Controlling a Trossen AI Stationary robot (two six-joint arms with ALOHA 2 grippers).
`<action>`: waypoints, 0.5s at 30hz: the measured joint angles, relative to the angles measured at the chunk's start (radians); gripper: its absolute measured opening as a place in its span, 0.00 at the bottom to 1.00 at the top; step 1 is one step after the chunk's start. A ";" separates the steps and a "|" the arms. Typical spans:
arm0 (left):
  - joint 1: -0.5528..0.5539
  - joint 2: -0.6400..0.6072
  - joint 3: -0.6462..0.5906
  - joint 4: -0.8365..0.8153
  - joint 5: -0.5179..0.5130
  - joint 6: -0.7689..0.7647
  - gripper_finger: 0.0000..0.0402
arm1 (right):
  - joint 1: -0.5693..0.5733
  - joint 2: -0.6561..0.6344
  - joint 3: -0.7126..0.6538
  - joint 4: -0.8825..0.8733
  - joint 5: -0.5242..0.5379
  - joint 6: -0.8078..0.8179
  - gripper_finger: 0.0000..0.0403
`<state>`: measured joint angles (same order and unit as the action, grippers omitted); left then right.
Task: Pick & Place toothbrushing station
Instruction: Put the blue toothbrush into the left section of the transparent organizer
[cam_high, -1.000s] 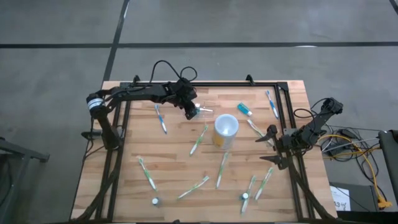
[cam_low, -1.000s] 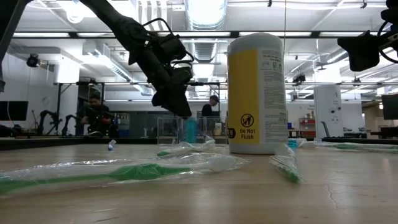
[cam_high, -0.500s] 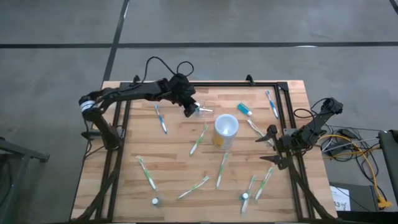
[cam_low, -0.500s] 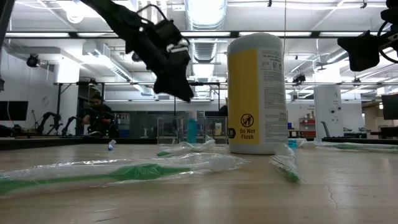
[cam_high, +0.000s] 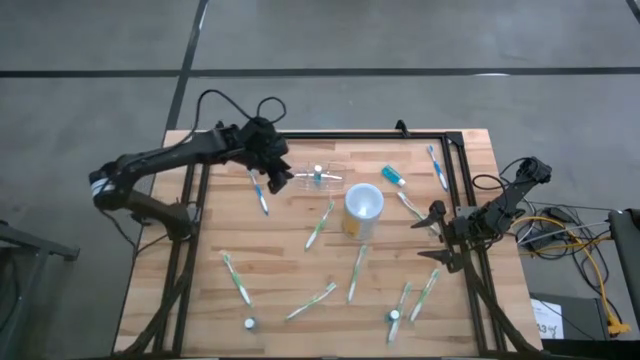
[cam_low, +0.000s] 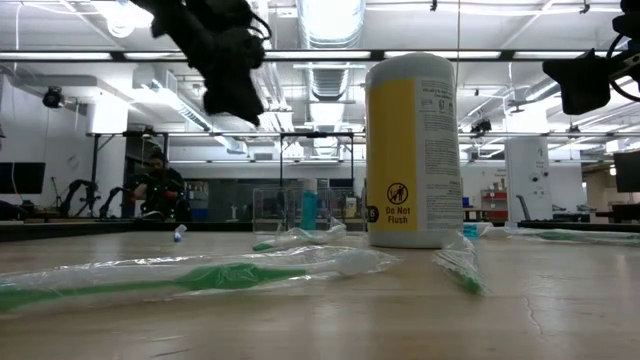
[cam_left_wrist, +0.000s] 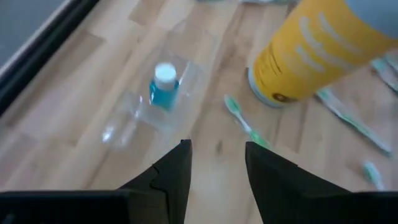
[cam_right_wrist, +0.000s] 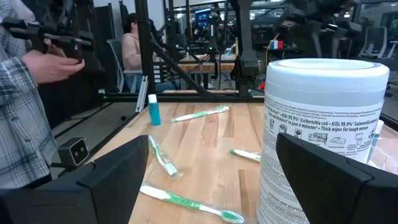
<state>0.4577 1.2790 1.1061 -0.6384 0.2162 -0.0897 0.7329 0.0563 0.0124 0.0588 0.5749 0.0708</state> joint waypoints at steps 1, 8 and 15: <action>-0.003 -0.027 -0.016 -0.009 0.000 -0.023 0.38 | 0.000 0.000 0.000 0.000 0.000 0.000 0.86; -0.004 -0.176 -0.167 -0.046 -0.106 -0.408 0.38 | 0.000 0.000 0.000 0.000 0.000 0.000 0.86; -0.003 -0.236 -0.273 -0.048 -0.304 -0.835 0.38 | 0.000 0.000 0.000 0.000 0.000 0.000 0.87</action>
<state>0.4546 1.0428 0.8328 -0.6862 -0.0880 -0.9247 0.7330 0.0563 0.0124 0.0589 0.5751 0.0708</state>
